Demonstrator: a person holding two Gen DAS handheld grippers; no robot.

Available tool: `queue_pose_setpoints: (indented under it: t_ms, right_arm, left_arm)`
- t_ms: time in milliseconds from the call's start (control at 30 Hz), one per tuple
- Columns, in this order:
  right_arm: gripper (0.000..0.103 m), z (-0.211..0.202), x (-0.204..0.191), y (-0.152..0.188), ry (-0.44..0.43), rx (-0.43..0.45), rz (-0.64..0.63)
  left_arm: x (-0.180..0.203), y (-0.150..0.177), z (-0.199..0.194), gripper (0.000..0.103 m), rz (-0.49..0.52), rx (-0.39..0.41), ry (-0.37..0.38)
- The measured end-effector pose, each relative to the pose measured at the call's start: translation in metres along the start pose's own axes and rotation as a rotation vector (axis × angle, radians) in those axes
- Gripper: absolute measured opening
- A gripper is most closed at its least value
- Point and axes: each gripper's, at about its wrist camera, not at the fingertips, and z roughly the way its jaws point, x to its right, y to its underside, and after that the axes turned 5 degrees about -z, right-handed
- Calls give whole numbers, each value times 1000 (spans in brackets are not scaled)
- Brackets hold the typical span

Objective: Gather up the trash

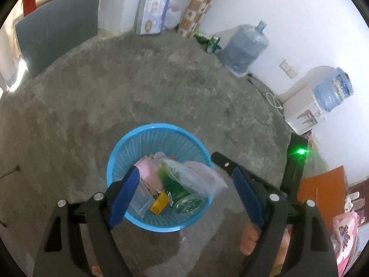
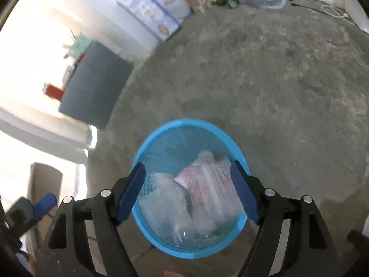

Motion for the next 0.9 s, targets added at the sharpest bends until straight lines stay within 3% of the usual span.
queue_pose_setpoints:
  t_ms: [200,467,667,900]
  right_arm:
    - [72,-38,12,10,-22,79,69]
    - [72,-79,-3,62,-38,34,57]
    - [77,-133,-55,110,-49,20,-88]
    - [88,-177,-141,146,3,41,-379]
  left_arm:
    - [-1,13,-48,81,8,65,29]
    - [-3,54,-124,82,56,135,68]
    - [-20,124,-200,87,105,205,48]
    - [-68,204,-282,91,6,306,-60]
